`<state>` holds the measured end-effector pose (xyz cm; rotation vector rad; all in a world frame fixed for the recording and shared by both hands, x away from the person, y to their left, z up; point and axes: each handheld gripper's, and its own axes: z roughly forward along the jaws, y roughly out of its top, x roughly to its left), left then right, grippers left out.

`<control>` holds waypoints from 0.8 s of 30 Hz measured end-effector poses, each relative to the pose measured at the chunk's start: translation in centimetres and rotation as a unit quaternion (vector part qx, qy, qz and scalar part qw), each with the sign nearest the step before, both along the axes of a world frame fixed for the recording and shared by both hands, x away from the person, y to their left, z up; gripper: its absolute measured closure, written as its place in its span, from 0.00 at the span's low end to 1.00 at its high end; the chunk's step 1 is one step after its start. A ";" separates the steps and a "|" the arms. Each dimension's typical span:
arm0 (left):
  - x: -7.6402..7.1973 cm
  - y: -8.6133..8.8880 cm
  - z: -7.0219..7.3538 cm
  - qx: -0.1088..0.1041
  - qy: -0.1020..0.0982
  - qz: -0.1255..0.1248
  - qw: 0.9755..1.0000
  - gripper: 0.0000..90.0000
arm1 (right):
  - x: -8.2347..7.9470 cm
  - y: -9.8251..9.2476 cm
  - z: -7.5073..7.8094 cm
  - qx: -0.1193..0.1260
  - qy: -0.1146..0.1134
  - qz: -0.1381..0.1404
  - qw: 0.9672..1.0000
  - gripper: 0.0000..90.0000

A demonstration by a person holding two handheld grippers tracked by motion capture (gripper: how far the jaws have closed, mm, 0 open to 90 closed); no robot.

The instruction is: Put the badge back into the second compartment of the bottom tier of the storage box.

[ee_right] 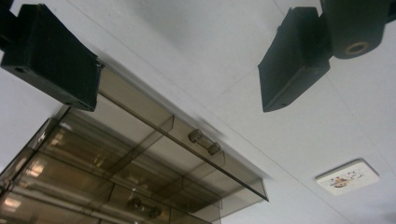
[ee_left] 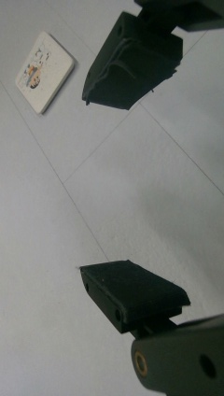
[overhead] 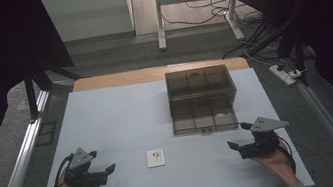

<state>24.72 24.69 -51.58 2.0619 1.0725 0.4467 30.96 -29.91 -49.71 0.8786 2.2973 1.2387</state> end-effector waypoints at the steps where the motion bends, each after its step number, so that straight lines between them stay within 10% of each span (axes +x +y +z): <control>1: 0.0 0.0 0.0 -0.002 -0.002 -0.001 1.000 0.17 | 0.0 0.0 -0.1 0.002 0.004 0.000 1.000 0.15; 24: 0.6 0.3 0.1 -0.012 -0.003 -0.002 1.000 0.18 | -0.3 0.5 -0.8 -0.007 0.014 0.011 1.000 0.16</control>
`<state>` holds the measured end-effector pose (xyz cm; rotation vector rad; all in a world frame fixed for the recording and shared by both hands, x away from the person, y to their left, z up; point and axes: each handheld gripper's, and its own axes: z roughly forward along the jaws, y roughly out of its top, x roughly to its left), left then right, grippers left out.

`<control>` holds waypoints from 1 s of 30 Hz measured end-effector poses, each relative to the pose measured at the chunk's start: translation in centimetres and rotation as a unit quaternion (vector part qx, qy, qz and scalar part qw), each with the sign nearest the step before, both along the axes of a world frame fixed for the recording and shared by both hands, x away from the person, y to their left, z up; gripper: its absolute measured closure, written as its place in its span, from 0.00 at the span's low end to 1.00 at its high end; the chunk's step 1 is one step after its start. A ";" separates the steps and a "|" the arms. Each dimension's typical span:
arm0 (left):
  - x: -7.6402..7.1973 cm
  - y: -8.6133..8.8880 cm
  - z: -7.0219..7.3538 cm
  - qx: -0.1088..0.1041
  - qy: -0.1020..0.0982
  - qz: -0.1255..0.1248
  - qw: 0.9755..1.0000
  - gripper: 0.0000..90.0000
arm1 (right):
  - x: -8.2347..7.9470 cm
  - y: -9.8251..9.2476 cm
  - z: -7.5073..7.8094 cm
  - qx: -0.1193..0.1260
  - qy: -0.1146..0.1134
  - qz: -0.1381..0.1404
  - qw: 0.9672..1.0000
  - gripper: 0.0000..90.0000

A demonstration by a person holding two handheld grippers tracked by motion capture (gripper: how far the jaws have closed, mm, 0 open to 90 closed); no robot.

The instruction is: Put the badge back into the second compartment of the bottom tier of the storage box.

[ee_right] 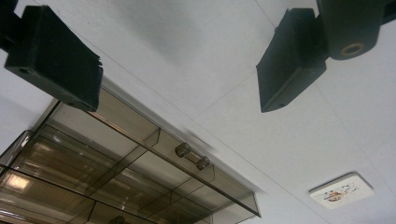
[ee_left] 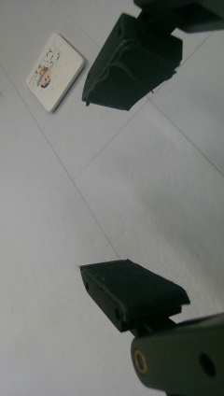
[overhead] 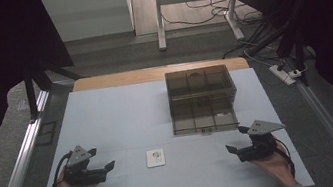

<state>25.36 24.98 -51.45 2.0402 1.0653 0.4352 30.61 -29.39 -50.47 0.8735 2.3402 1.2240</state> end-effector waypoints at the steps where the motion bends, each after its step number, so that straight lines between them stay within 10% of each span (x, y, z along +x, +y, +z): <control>1: 0.0 0.0 0.0 0.000 0.000 0.000 1.000 0.18 | 0.0 0.0 0.0 0.000 0.000 0.000 1.000 0.16; 30: -0.3 -0.1 -0.3 -0.002 0.000 -0.002 1.000 0.18 | 0.5 3.3 2.6 0.017 -0.003 0.031 0.999 0.19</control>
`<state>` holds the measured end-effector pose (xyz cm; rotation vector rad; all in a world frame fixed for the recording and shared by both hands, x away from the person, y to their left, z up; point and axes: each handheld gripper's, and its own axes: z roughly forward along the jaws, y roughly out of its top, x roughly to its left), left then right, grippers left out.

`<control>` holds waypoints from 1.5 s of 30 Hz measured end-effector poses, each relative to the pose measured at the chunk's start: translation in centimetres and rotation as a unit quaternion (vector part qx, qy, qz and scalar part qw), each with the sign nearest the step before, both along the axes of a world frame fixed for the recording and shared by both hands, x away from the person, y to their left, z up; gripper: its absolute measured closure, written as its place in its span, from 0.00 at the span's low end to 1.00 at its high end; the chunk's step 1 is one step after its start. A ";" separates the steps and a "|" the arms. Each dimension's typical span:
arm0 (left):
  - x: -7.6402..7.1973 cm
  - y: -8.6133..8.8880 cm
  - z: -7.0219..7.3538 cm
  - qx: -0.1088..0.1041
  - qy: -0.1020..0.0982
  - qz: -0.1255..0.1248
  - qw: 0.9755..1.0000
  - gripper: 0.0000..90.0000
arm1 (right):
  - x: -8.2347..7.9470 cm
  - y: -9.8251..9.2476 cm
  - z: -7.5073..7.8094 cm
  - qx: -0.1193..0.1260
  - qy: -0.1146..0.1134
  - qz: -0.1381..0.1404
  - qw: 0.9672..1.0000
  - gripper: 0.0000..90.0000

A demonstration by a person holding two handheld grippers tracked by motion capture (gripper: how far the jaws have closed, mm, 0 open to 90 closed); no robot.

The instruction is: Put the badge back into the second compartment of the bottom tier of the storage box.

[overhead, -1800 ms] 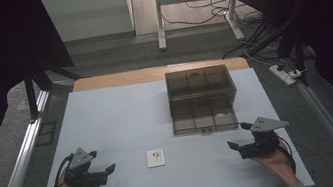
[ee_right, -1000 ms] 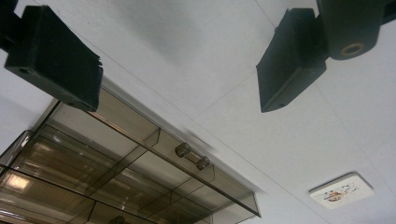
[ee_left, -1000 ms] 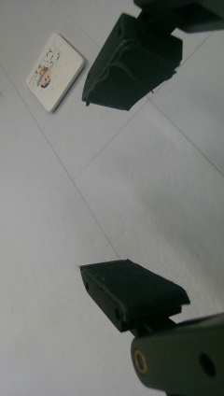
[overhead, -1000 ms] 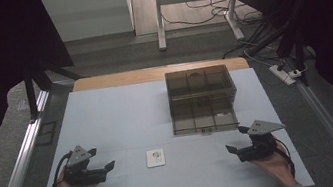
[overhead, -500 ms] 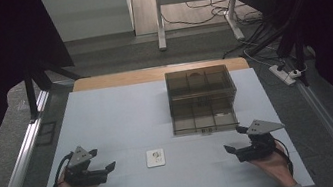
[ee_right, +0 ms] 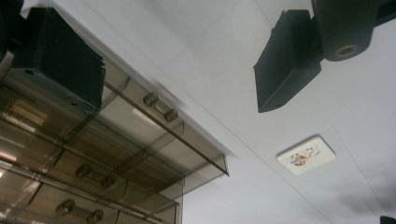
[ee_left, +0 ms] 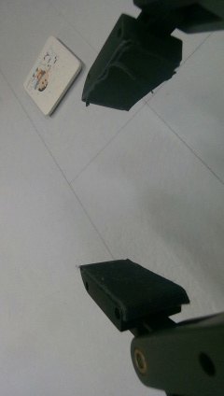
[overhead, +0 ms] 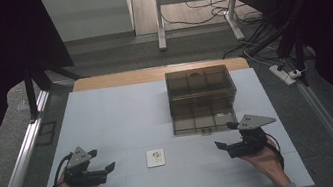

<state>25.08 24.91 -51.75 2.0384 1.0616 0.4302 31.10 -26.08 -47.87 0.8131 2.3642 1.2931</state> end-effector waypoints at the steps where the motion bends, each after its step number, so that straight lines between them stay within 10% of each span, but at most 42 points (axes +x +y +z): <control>1: 0.0 -0.1 0.0 0.001 0.000 0.000 1.000 0.18 | 0.1 0.3 0.3 0.006 -0.001 0.005 1.000 0.19; 45: -0.3 -0.3 0.1 -0.005 -0.005 0.003 1.000 0.18 | 2.7 9.7 1.9 -0.024 0.002 0.107 0.994 0.19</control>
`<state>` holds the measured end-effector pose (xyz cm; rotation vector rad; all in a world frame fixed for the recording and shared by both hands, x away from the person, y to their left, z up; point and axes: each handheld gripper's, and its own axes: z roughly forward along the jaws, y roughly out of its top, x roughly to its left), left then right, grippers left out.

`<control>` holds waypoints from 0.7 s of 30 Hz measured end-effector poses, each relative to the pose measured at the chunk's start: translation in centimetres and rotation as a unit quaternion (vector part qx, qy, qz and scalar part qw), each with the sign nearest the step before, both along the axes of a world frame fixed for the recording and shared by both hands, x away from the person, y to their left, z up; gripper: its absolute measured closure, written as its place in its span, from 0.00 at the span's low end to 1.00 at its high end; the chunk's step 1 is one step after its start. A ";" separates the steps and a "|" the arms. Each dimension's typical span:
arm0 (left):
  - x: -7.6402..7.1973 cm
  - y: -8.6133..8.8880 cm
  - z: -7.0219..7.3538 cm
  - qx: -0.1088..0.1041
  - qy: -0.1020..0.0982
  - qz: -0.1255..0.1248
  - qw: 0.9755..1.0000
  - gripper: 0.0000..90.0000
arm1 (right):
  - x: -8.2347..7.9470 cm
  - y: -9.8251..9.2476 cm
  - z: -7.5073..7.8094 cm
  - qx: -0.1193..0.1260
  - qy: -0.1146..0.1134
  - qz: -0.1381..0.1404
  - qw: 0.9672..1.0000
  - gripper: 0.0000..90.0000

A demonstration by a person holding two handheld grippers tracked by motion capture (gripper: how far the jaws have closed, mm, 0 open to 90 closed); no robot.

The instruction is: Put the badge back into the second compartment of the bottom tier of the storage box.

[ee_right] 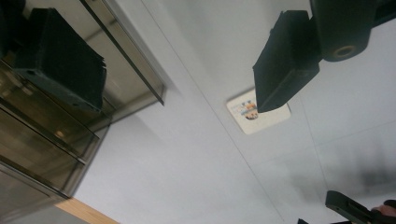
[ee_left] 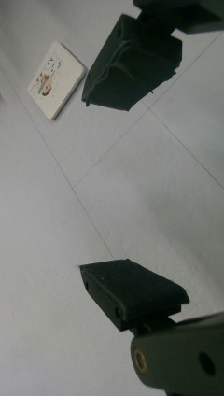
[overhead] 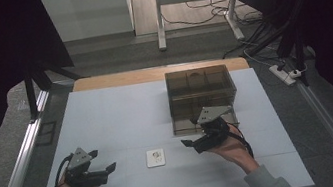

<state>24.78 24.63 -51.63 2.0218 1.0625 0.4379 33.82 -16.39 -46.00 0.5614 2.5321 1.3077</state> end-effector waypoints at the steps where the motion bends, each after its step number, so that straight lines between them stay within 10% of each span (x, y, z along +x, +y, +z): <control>1: 0.0 0.0 0.0 0.000 0.000 0.000 1.000 0.18 | 0.0 0.2 0.0 0.001 0.000 0.002 1.000 0.20; 21: -0.1 -0.2 0.0 0.005 -0.003 -0.001 1.000 0.18 | 0.3 3.1 -1.1 -0.002 0.008 0.035 0.999 0.20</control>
